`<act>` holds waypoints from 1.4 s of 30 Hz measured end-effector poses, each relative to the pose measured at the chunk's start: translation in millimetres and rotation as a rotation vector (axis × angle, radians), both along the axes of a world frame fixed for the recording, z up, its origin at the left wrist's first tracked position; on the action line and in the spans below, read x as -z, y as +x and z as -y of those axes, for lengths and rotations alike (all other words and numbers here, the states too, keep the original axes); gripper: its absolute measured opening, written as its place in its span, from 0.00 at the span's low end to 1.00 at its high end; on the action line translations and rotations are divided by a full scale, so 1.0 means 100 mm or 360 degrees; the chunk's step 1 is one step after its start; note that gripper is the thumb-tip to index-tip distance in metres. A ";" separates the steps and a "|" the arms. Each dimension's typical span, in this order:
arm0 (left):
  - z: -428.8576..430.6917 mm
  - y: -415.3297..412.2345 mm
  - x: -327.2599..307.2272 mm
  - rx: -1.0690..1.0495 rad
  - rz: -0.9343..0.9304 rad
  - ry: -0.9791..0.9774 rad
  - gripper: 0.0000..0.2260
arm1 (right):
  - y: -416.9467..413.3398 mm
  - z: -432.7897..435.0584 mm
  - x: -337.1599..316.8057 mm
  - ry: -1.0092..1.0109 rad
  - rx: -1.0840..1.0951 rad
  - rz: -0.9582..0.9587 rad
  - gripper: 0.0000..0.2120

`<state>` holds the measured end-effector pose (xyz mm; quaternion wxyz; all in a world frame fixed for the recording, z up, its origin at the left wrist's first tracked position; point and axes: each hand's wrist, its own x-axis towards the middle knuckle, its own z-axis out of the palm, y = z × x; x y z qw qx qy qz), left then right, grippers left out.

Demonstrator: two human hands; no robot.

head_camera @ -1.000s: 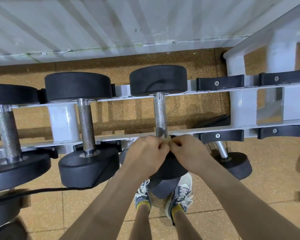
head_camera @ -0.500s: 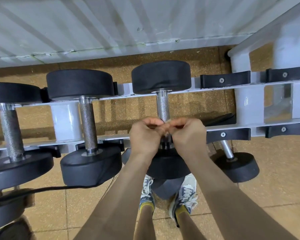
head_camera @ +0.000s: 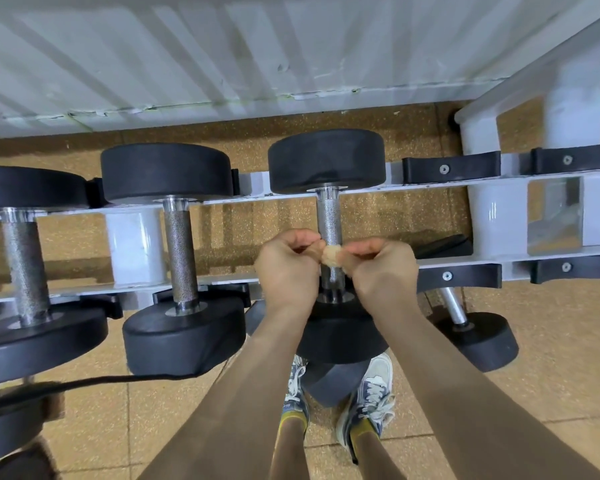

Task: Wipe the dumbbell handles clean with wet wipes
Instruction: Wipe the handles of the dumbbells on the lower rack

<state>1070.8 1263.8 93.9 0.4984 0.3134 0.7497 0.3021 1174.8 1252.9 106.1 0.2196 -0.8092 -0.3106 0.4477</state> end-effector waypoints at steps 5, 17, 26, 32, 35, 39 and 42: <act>0.25 -0.09 -0.06 0.0407 -0.0217 -0.0111 0.08 | 0.06 0.10 -0.03 -0.0034 -0.0221 0.0099 0.08; -0.40 0.14 -0.19 -0.0516 0.0429 0.0046 0.08 | -0.28 -0.27 0.11 0.0413 0.0378 -0.0086 0.08; -0.40 -0.07 -0.15 -0.0141 0.0487 -0.0116 0.09 | -0.38 -0.35 0.09 0.0741 -0.0035 0.0571 0.07; -0.42 0.01 -0.16 -0.0331 0.0438 0.0078 0.06 | -0.23 -0.37 0.11 0.0786 -0.0001 0.0430 0.05; -0.42 0.08 -0.06 -0.0102 -0.0004 0.0169 0.06 | -0.23 -0.41 0.10 0.0757 0.0044 0.0432 0.07; -0.32 -0.08 -0.05 0.0345 -0.0281 0.0210 0.14 | -0.08 -0.16 0.12 0.0771 -0.0588 0.0635 0.05; -0.01 -0.16 -0.13 0.0739 -0.0318 -0.0064 0.13 | 0.04 0.06 0.03 0.0492 -0.1095 0.0790 0.07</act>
